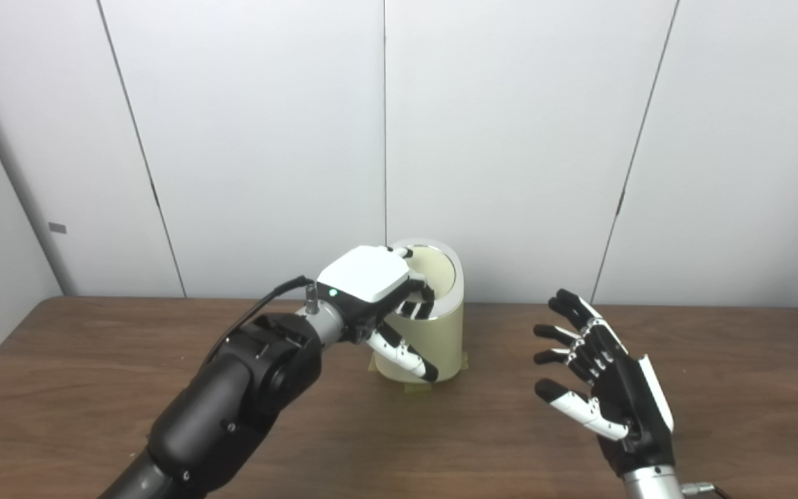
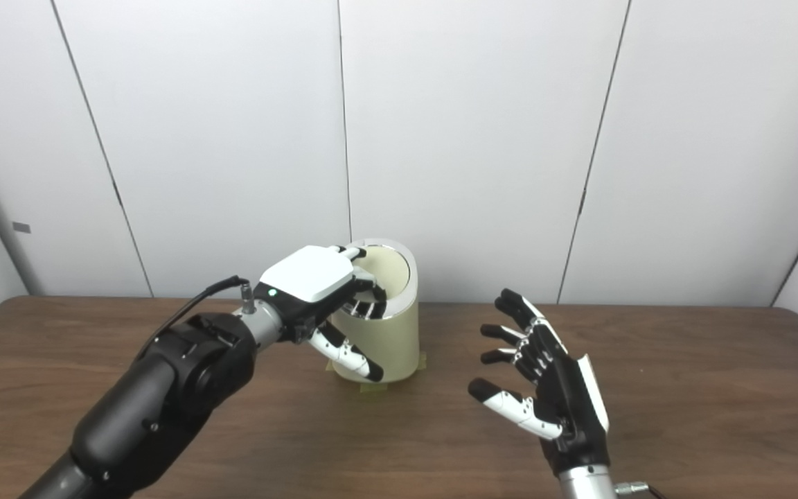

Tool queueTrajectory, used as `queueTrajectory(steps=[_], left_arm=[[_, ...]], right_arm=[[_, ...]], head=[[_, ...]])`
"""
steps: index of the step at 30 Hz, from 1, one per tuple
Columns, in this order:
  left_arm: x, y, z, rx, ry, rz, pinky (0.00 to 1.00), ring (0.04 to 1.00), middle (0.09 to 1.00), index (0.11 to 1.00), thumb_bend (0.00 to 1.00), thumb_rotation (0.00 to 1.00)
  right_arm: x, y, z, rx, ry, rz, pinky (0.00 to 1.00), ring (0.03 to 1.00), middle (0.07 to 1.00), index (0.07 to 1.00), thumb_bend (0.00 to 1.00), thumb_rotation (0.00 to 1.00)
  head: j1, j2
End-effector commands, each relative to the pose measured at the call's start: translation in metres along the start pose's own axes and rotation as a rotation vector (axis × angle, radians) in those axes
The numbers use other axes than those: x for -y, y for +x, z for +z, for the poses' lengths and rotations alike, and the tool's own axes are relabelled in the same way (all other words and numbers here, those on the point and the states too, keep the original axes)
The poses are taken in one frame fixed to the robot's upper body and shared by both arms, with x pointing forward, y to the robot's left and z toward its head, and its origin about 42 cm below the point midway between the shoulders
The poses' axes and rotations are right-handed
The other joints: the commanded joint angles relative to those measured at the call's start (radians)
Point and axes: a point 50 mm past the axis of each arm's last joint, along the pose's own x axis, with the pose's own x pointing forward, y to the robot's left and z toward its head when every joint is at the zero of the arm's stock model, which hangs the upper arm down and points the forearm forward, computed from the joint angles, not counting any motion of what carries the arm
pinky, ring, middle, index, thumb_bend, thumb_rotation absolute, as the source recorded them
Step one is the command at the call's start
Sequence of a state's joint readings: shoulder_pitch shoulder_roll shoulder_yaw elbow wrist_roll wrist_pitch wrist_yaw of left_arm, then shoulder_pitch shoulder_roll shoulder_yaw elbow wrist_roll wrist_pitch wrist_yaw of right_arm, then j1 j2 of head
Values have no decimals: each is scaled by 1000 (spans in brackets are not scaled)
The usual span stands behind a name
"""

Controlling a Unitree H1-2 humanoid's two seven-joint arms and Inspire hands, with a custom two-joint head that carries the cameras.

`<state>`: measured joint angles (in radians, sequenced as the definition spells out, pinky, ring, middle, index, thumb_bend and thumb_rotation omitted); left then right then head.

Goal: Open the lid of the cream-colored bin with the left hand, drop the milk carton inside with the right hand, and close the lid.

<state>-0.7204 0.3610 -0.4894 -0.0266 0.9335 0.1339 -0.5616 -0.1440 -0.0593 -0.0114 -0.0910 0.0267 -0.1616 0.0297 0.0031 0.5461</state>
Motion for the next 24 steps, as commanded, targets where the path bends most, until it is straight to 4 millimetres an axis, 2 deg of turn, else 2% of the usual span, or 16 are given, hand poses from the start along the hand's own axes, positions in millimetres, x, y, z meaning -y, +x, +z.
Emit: queueTrajectory(steps=[1, 5, 8, 10, 13, 14, 16, 19, 24], left_arm=[[3, -4, -7, 0, -2, -65, 1000, 1000, 782, 755, 1000, 501], [-4, -11, -6, 45, -92, 60, 1000, 981, 772, 752, 990, 457], [-6, -21, -6, 81, -172, 215, 1000, 957, 803, 794, 926, 406], [-5, -26, -7, 93, -206, 302, 1000, 984, 874, 847, 838, 377], [-3, -35, -10, 75, -277, 420, 1000, 998, 910, 882, 775, 337], [0, -40, -12, 64, -338, 470, 967, 988, 907, 881, 753, 301], [6, -48, -16, 46, -459, 532, 747, 861, 867, 859, 710, 231], [18, -60, -20, 22, -658, 570, 665, 803, 838, 840, 699, 211], [56, -88, -24, -22, -1048, 593, 590, 755, 798, 821, 700, 193]], right_arm=[[-1, 13, 18, 84, -6, 4, 572, 742, 866, 858, 824, 420], [-1, 13, 17, 82, -12, 1, 573, 742, 873, 859, 821, 423], [-1, 12, 17, 79, -10, -2, 575, 740, 869, 856, 827, 425], [-1, 12, 17, 79, -6, -2, 572, 742, 869, 854, 829, 421], [-1, 12, 17, 80, -4, -1, 572, 744, 867, 853, 828, 418], [-1, 12, 17, 80, -10, 0, 572, 744, 866, 852, 827, 417], [0, 13, 16, 74, -15, 0, 575, 755, 869, 853, 827, 419], [1, 13, 15, 72, -19, 3, 582, 761, 871, 853, 821, 411], [1, 11, 16, 64, 0, 8, 579, 754, 871, 855, 807, 367]], head=[[4, 5], [3, 5], [3, 5], [3, 5], [3, 5], [3, 3], [4, 2], [4, 1], [6, 4]])
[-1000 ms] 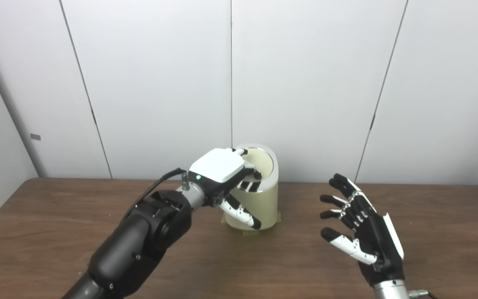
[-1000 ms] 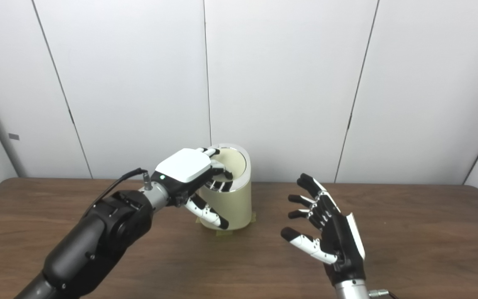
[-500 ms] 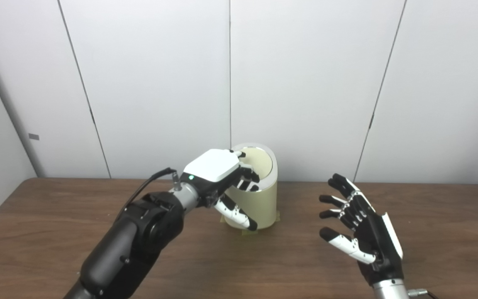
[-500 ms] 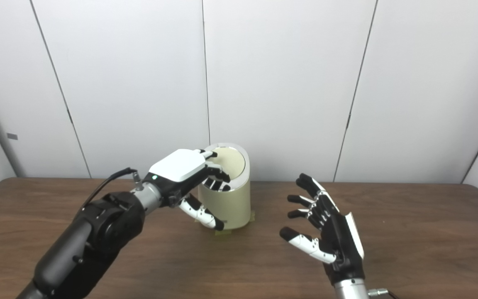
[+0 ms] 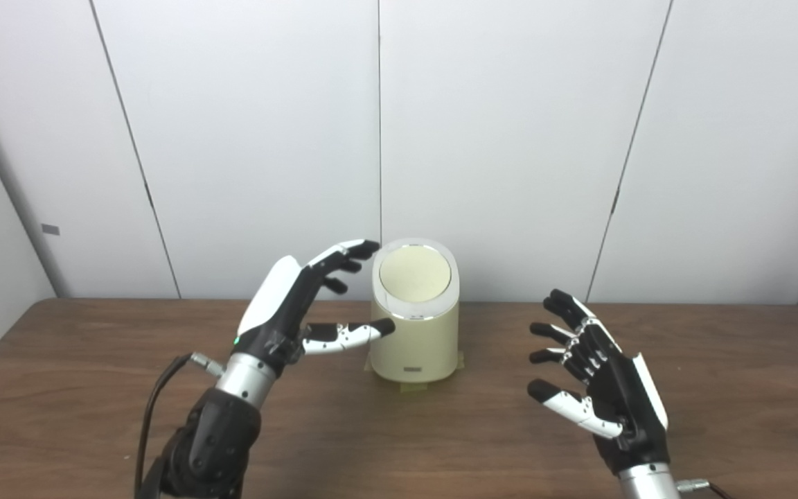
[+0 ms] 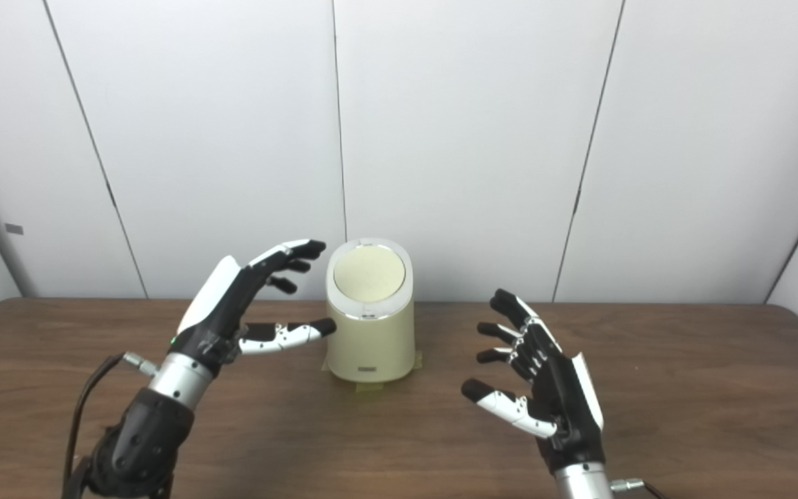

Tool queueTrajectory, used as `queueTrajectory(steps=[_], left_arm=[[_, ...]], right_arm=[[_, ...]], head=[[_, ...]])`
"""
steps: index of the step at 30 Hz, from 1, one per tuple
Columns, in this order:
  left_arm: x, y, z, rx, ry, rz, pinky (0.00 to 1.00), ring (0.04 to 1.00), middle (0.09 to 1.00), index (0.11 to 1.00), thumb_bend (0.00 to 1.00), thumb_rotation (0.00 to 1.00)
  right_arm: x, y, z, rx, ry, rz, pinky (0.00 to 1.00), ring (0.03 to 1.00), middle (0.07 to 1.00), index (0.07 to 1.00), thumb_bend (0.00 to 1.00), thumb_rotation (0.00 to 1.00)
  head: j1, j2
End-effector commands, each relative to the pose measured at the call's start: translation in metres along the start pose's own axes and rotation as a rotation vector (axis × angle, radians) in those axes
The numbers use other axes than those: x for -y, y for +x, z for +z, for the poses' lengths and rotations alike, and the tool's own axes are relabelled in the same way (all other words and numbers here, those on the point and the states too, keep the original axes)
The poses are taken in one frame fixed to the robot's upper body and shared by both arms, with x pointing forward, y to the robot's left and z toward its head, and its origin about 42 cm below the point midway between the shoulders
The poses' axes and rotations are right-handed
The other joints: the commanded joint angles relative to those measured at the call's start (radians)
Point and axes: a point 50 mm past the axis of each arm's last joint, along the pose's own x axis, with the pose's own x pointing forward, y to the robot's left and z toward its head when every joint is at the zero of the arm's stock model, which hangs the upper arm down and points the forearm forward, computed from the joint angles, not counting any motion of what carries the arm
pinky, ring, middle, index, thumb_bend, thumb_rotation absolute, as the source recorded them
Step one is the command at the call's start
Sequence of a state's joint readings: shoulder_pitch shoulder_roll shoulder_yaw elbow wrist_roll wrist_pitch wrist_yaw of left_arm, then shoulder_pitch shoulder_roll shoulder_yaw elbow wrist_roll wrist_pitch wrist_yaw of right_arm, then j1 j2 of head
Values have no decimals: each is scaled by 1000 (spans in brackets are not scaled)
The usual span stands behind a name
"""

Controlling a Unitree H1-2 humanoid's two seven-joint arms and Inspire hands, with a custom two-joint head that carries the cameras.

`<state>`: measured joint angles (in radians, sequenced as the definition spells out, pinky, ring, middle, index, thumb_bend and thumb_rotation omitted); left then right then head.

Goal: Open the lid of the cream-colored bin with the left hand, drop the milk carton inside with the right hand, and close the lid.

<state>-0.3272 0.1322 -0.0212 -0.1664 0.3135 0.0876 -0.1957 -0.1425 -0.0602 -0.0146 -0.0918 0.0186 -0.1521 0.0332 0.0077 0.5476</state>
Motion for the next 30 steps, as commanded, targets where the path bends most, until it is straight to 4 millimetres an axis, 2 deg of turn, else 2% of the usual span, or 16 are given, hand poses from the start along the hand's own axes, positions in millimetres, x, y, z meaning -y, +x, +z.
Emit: queueTrajectory(steps=[1, 6, 11, 15, 20, 30], left_arm=[[-9, -5, 4, 26, -90, 50, 583, 729, 786, 814, 696, 184], [-5, -42, -19, -44, -209, 131, 558, 651, 734, 778, 668, 230], [-4, -63, -35, -84, -290, 169, 484, 614, 692, 756, 650, 228], [-7, -66, -41, -81, -346, 172, 512, 647, 711, 753, 684, 262], [-9, -66, -41, -73, -402, 184, 543, 680, 739, 766, 678, 226], [-8, -65, -43, -80, -385, 183, 548, 701, 756, 783, 671, 221]], right_arm=[[1, 11, 17, 73, 13, 7, 581, 754, 870, 854, 804, 353], [5, 8, 19, 65, -16, 11, 580, 750, 871, 850, 801, 348], [4, 5, 22, 42, -20, 8, 592, 751, 870, 846, 811, 352], [3, 3, 25, 29, -33, 5, 584, 752, 866, 845, 806, 349], [4, -2, 26, 17, -52, 6, 581, 751, 857, 846, 811, 345], [10, -4, 24, 9, -72, 14, 604, 736, 849, 846, 799, 312]], head=[[1, 2], [-6, 5], [-11, 6], [-11, 6], [-9, 9], [-13, 3]])
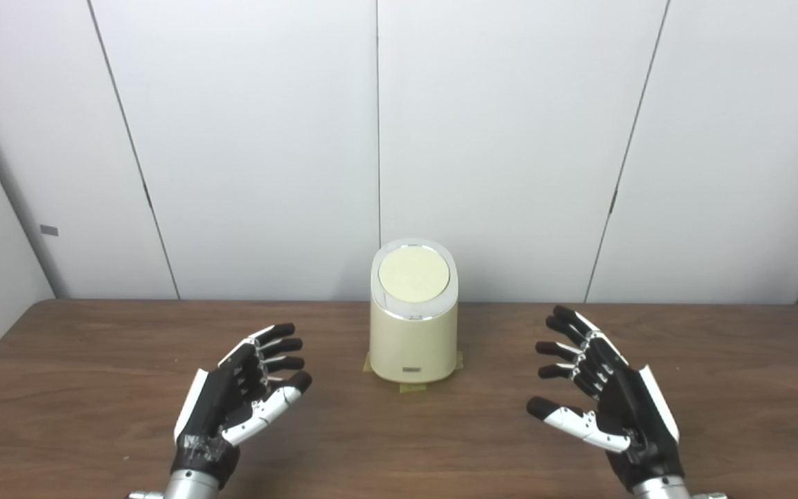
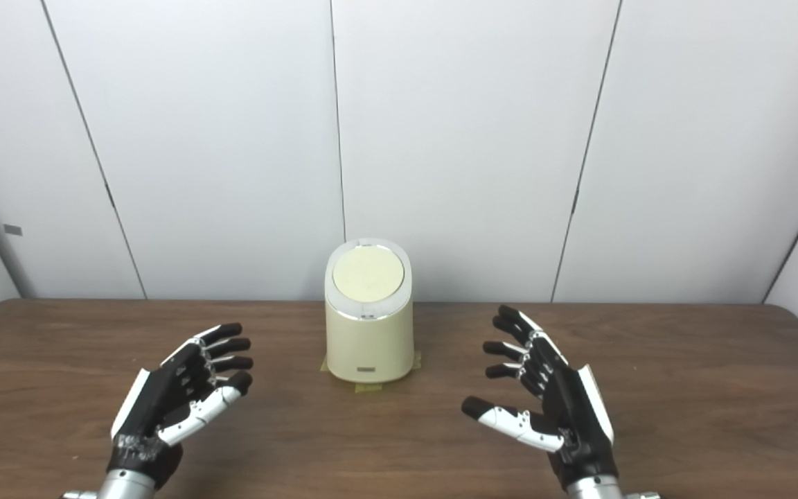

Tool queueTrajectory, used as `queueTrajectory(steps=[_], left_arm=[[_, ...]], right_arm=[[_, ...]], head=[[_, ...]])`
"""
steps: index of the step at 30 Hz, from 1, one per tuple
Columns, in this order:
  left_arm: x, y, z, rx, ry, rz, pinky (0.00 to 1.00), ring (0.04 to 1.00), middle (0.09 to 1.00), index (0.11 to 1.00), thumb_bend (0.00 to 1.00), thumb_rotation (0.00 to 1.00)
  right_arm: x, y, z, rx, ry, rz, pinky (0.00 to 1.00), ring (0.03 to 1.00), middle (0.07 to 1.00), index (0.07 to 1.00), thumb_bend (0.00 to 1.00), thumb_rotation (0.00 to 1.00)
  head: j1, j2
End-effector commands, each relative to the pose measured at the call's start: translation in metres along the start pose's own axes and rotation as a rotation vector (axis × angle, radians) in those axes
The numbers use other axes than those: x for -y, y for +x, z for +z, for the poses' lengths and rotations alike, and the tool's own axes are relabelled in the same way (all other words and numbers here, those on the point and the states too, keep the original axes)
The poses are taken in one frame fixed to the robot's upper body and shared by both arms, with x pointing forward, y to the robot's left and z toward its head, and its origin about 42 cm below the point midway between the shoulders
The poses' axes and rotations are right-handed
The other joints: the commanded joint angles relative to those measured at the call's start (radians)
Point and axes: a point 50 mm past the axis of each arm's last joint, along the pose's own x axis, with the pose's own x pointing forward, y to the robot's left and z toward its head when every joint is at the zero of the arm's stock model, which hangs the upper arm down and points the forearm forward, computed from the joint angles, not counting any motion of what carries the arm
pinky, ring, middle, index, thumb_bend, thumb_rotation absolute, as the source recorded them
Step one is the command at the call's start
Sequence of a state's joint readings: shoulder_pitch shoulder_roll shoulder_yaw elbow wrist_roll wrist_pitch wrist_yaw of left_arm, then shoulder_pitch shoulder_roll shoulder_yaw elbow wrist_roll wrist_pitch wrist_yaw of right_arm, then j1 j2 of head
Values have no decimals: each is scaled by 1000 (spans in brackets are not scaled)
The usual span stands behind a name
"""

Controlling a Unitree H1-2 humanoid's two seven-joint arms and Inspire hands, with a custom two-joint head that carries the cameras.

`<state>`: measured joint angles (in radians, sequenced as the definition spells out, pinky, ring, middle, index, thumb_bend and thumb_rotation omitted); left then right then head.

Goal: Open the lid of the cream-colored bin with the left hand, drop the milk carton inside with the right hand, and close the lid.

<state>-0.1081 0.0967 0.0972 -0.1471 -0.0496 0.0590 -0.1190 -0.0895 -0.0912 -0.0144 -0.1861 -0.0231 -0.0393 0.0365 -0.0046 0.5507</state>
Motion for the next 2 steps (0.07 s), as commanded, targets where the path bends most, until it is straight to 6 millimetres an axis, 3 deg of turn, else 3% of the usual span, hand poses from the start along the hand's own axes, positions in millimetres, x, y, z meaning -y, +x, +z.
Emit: queueTrajectory(steps=[1, 2], left_arm=[[0, 13, 16, 90, 10, -4, 550, 703, 757, 784, 674, 224], [0, 13, 16, 91, 10, -8, 551, 704, 758, 784, 675, 226]], right_arm=[[1, 11, 16, 83, 1, 8, 607, 739, 851, 847, 796, 308], [1, 11, 16, 83, 2, 10, 609, 741, 852, 849, 794, 305]], head=[[-1, 0], [0, -1]])
